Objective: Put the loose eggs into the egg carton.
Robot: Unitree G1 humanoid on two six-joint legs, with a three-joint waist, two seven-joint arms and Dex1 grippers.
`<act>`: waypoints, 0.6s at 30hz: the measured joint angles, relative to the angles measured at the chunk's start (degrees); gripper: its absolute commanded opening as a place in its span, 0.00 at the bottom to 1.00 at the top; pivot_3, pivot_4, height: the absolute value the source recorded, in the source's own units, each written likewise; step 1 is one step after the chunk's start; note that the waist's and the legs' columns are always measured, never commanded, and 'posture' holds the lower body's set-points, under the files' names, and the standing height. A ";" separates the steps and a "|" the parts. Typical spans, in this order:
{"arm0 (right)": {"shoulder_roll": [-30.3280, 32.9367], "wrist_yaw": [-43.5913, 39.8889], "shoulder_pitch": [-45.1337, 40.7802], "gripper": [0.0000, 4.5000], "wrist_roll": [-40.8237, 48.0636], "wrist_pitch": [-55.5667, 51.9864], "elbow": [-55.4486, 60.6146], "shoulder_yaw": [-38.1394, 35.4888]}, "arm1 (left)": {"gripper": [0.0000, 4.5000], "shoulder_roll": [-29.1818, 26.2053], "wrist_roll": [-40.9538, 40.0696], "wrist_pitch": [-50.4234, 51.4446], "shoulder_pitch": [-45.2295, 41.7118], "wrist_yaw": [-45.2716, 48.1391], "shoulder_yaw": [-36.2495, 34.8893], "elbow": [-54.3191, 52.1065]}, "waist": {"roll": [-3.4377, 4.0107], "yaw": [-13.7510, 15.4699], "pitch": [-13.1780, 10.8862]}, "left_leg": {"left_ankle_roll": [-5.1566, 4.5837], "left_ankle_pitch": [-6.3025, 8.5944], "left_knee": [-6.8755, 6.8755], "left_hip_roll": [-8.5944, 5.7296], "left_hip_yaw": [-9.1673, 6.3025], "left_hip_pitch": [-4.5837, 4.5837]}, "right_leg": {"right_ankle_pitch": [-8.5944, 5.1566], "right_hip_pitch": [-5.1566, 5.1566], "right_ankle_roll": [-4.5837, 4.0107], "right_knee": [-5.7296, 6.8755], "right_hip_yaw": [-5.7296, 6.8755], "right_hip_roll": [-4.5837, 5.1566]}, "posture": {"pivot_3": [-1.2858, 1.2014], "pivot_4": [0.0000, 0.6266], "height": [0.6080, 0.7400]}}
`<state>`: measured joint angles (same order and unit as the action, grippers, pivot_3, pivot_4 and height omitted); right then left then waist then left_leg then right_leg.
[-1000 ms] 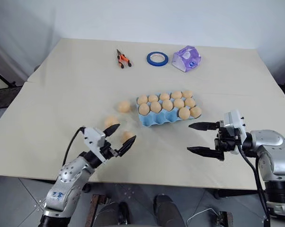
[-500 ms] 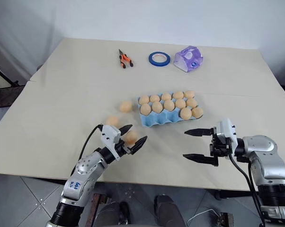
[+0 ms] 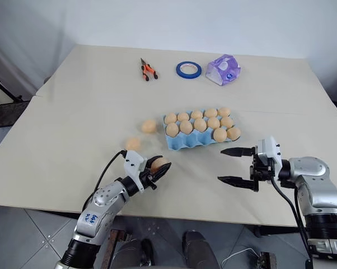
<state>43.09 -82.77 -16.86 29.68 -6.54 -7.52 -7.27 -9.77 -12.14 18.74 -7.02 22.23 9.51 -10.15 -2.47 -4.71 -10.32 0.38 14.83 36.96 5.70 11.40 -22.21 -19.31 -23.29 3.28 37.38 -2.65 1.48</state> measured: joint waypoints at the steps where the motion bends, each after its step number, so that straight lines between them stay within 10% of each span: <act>1: 0.00 0.00 -0.03 1.00 0.00 0.27 -0.15 -0.04 | 0.39 -0.09 0.00 0.01 -0.05 0.07 0.00 0.00 | 0.00 0.01 0.00 | 0.00 0.00 0.00 0.00 0.00 0.00 | 0.00 0.00 0.00 0.00 0.00 0.00 | 0.52 0.24 1.00; 18: -6.01 5.97 4.92 1.00 3.63 1.57 3.49 -3.58 | 0.39 1.97 -7.96 7.35 -12.26 3.17 -1.53 -5.45 | 0.03 0.19 -0.01 | 0.06 -0.03 -0.01 0.00 -0.01 -0.04 | 0.08 -0.01 0.15 -0.01 0.03 -0.03 | 0.52 0.24 1.00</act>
<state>37.08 -76.80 -11.94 33.31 -4.97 -4.03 -10.85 -7.80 -20.10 26.09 -19.28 25.41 7.98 -15.60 -2.44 -4.52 -10.34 0.44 14.80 36.96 5.69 11.39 -22.25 -19.23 -23.31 3.43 37.38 -2.62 1.45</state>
